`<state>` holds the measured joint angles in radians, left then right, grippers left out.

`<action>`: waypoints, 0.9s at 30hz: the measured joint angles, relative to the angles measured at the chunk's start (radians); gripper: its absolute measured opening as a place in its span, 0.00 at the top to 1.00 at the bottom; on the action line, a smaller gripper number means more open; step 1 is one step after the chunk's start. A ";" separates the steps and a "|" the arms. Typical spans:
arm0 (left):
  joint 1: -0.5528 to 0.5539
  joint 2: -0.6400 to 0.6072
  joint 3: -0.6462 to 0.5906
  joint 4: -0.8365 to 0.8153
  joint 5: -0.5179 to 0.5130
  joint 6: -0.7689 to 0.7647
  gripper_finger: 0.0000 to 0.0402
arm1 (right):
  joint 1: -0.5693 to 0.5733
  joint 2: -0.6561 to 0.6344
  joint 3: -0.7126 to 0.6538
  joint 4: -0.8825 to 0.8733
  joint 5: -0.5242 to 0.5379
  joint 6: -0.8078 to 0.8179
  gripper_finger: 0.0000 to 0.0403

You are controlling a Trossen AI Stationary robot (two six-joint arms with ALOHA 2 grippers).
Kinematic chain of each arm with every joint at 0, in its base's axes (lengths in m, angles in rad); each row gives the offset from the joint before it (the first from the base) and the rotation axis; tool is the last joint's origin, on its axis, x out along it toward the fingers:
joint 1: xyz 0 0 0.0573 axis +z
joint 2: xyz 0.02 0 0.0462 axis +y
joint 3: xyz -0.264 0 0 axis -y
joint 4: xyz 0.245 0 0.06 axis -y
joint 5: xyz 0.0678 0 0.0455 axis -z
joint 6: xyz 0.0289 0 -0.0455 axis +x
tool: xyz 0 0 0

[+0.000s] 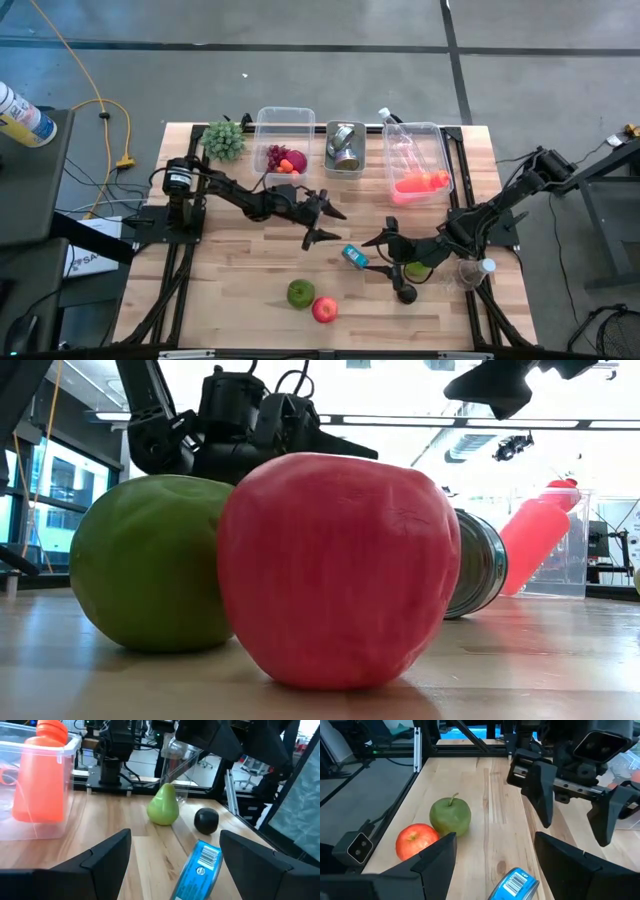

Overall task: Pick & Place Food Item
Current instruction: Put the light blue tuna can into the white bin

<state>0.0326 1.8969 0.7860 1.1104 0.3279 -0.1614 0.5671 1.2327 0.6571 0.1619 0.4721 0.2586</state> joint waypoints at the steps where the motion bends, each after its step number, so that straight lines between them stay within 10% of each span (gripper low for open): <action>1: 0.000 0.000 0.000 -0.001 -0.001 0.000 0.26 | 0.000 0.000 0.000 0.000 0.000 0.000 0.36; 16: -0.037 0.000 0.000 0.008 -0.064 0.065 0.25 | 0.000 0.000 0.000 -0.001 -0.002 -0.001 0.36; 27: -0.050 0.000 0.000 -0.041 -0.125 0.102 0.06 | 0.000 0.000 0.000 -0.035 -0.004 0.044 0.36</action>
<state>-0.0177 1.8973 0.7856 1.0698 0.2030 -0.0589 0.5671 1.2327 0.6571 0.1266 0.4683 0.3027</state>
